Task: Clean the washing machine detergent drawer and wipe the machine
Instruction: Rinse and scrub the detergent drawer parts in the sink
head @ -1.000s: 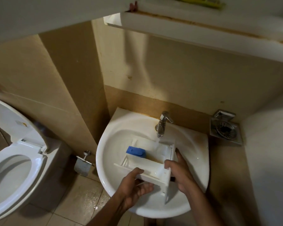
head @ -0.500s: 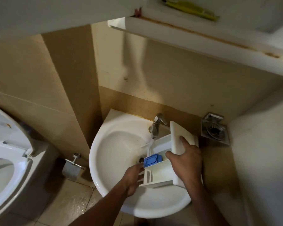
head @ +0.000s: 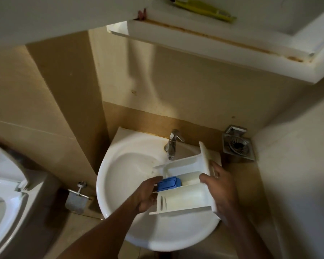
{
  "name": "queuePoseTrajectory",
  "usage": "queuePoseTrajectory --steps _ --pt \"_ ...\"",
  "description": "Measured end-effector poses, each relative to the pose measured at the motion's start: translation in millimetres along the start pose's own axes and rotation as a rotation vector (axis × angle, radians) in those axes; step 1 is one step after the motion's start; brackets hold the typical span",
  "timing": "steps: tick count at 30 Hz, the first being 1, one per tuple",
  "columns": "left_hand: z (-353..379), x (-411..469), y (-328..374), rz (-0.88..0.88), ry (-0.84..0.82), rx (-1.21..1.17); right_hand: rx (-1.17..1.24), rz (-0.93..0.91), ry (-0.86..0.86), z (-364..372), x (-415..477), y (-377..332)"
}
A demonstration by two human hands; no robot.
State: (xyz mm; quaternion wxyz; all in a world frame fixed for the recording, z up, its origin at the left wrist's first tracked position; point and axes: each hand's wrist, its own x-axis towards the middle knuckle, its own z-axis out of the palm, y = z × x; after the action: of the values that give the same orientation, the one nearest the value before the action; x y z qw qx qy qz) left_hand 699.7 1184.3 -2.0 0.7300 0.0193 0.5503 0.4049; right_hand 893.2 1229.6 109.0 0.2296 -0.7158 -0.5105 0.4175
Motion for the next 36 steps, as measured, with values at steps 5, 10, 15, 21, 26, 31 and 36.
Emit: queuePoseTrajectory --steps 5,10,15,21,26,31,36 --pt "-24.7 -17.0 19.4 -0.007 -0.056 -0.025 0.273 0.140 -0.316 -2.6 32.1 28.4" --pt "-28.0 -38.9 21.7 0.092 -0.004 0.039 0.308 0.203 -0.562 16.9 68.7 58.2" --pt "-21.5 -64.5 -0.1 0.176 0.064 -0.009 0.069 0.103 -0.711 18.3 91.3 54.8" --pt "4.5 -85.1 -26.4 0.178 0.110 -0.158 -0.275 -0.140 -0.741 47.1 125.4 42.1" --pt "23.0 -76.7 -36.7 0.253 0.223 -0.206 -0.282 -0.254 -0.611 80.7 142.4 33.3" --pt "39.2 -70.7 -42.0 0.253 0.315 -0.295 -0.380 -0.386 -0.390 97.8 140.2 25.4" --pt "43.7 -68.3 -46.7 0.246 0.331 -0.363 0.125 -0.170 -0.151 101.6 101.9 15.3"
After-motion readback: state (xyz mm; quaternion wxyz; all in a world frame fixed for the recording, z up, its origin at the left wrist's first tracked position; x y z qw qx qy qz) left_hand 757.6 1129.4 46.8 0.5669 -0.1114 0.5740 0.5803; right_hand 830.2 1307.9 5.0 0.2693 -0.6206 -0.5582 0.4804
